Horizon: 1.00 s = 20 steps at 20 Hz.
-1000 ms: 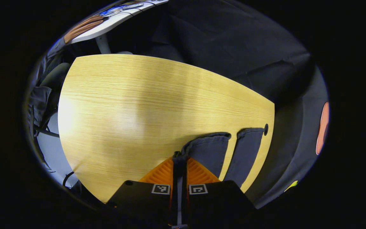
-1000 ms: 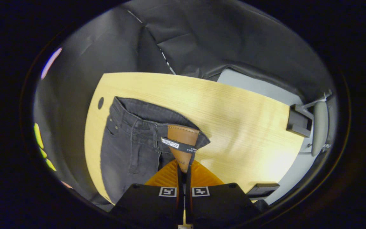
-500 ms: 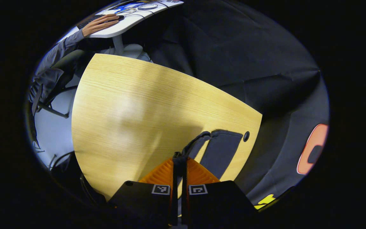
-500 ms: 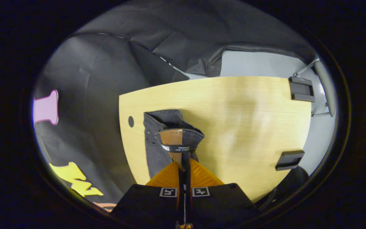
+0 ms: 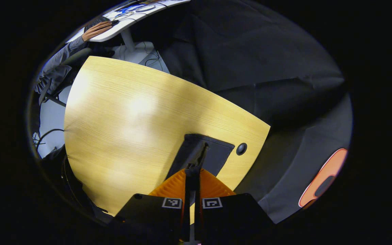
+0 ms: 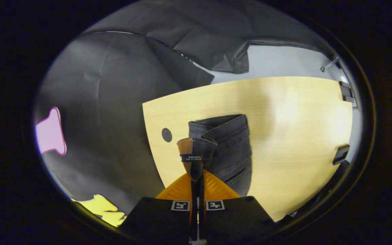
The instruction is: Grasp the waist and the cuffs of the jeans and fold them to make the two legs overlap; first hold the waist and fold one-third of the jeans toward the cuffs, then hold the cuffs and fold the remaining one-third in the same direction to finish folding.
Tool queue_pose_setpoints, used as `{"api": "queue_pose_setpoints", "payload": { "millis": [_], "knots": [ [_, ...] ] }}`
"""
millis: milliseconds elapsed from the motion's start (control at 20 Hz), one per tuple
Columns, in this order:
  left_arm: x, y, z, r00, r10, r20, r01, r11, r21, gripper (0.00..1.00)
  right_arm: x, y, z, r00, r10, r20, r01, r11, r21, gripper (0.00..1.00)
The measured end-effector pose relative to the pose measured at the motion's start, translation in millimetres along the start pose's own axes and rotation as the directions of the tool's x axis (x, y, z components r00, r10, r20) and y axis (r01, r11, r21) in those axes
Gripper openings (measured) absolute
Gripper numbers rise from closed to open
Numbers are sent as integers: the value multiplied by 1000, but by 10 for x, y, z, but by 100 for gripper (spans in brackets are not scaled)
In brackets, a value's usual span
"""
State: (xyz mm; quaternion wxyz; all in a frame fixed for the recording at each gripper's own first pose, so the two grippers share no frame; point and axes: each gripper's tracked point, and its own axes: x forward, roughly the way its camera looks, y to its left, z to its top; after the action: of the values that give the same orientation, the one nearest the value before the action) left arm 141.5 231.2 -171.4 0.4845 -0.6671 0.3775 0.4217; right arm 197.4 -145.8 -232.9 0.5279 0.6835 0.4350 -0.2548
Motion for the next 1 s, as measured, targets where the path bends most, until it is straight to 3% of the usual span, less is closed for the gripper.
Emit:
{"api": "queue_pose_setpoints", "payload": {
  "millis": [150,400,700,800,900,950,1000],
  "knots": [
    [386,-303,-62,999,32,3,-32,999,-3,8,344,171,28,1000,-20,0,20,1000,-2,2],
    [1060,-787,-243,1000,-6,-22,8,997,72,10,789,262,120,999,-47,19,47,998,-34,2],
    [1595,-932,-197,1000,-5,-26,6,1000,23,18,1095,271,194,999,-40,30,40,999,2,5],
    [1628,-921,-214,999,16,-48,-14,999,49,35,1116,371,185,999,-16,44,17,1000,-20,17],
    [1617,-913,-215,999,17,-52,-14,998,56,67,1075,424,179,998,-1,61,5,998,-62,19],
    [1584,-940,-205,999,7,-50,-4,998,62,84,1054,446,171,998,8,66,-2,997,-82,29],
    [1549,-943,-204,998,3,-56,1,998,69,100,1006,455,139,998,14,69,-7,995,-98,31]
  ]
}}
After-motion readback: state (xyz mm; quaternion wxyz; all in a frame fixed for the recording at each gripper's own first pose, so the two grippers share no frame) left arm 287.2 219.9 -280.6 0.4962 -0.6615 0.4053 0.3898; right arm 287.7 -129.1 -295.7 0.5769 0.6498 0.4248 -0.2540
